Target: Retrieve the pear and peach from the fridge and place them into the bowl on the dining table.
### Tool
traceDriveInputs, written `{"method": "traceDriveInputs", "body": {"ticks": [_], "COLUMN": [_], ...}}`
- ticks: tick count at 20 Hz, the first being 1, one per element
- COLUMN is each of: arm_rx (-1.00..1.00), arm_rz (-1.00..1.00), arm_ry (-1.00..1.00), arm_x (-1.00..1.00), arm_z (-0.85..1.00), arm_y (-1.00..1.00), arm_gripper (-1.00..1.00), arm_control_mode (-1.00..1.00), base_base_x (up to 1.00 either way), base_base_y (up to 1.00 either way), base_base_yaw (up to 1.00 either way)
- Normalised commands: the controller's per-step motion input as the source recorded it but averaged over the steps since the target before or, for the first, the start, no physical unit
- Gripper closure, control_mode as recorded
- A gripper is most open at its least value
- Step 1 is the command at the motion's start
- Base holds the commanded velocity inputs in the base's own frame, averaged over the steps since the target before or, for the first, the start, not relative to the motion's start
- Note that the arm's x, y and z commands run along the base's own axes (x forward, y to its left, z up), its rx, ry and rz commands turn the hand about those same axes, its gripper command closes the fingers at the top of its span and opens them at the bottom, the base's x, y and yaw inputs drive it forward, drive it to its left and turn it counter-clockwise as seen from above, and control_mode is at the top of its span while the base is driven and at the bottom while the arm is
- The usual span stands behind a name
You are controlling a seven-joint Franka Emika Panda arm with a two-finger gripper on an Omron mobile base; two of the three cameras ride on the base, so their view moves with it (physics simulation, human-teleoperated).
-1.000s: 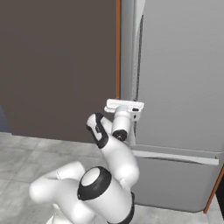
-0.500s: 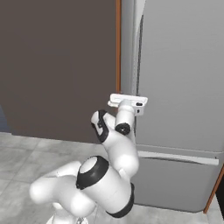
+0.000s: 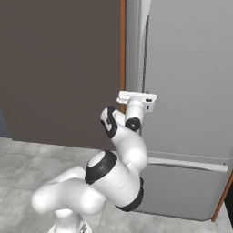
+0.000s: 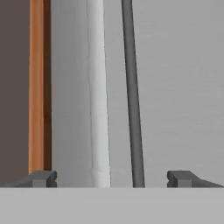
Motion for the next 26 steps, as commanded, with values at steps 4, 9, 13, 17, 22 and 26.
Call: {"method": "traceDriveInputs", "body": {"ticks": [4,9,13,17,22,26], "arm_rx": [0.0,0.0,0.0,0.0,0.0,0.01], "arm_rz": [0.0,0.01,0.02,0.01,0.12,0.26], "arm_ry": [0.0,0.0,0.0,0.0,-0.01,-0.06], "arm_x": [0.65,0.75,0.77,0.69,0.47,0.22], "arm_z": [0.0,-0.08,-0.15,-0.07,0.0,0.02], "arm_y": [0.0,0.0,0.0,0.0,0.0,-0.12], "arm_gripper": [-1.0,-1.0,-1.0,1.0,1.0,1.0], "arm_control_mode": [-1.0,-1.0,-1.0,-1.0,-1.0,-1.0], "base_base_x": [0.0,0.0,0.0,0.0,0.0,0.0], "base_base_y": [0.0,0.0,0.0,0.0,0.0,0.0], "base_base_yaw": [0.0,0.0,0.0,0.0,0.0,0.0]}}
